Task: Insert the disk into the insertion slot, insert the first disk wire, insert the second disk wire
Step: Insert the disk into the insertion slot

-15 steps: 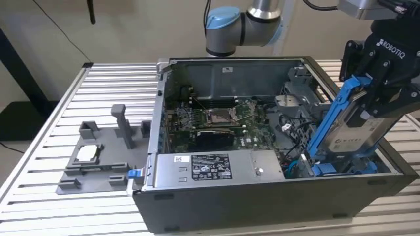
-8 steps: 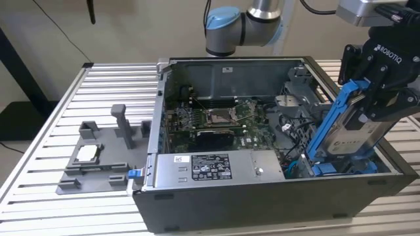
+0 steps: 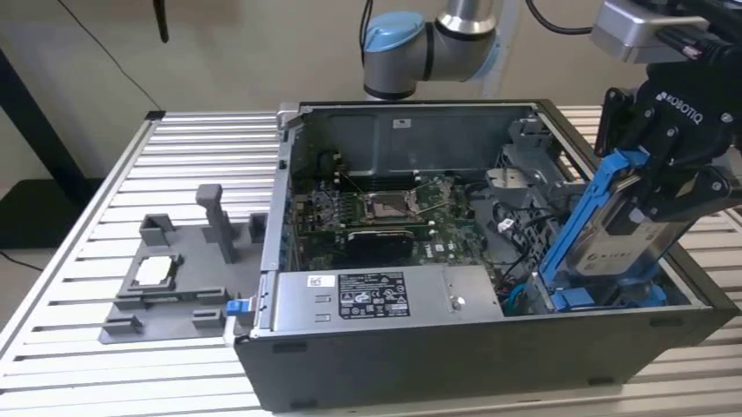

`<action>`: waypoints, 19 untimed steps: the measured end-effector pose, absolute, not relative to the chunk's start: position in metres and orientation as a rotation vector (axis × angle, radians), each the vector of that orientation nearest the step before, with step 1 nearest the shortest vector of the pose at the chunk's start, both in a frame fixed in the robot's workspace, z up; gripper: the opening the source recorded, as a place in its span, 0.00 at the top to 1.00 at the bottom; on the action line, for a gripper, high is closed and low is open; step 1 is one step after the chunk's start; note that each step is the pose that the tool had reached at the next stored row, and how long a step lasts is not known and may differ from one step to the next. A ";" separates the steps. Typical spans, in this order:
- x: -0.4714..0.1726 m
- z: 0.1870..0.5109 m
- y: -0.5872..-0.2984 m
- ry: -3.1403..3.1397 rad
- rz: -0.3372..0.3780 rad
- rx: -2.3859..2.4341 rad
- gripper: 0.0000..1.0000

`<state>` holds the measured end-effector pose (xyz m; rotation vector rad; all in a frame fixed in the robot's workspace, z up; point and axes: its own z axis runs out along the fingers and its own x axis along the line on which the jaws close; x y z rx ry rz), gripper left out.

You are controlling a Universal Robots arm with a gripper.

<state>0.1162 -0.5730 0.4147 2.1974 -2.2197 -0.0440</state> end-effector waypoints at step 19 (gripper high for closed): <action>0.119 0.385 -0.573 -2.220 -0.044 2.198 0.67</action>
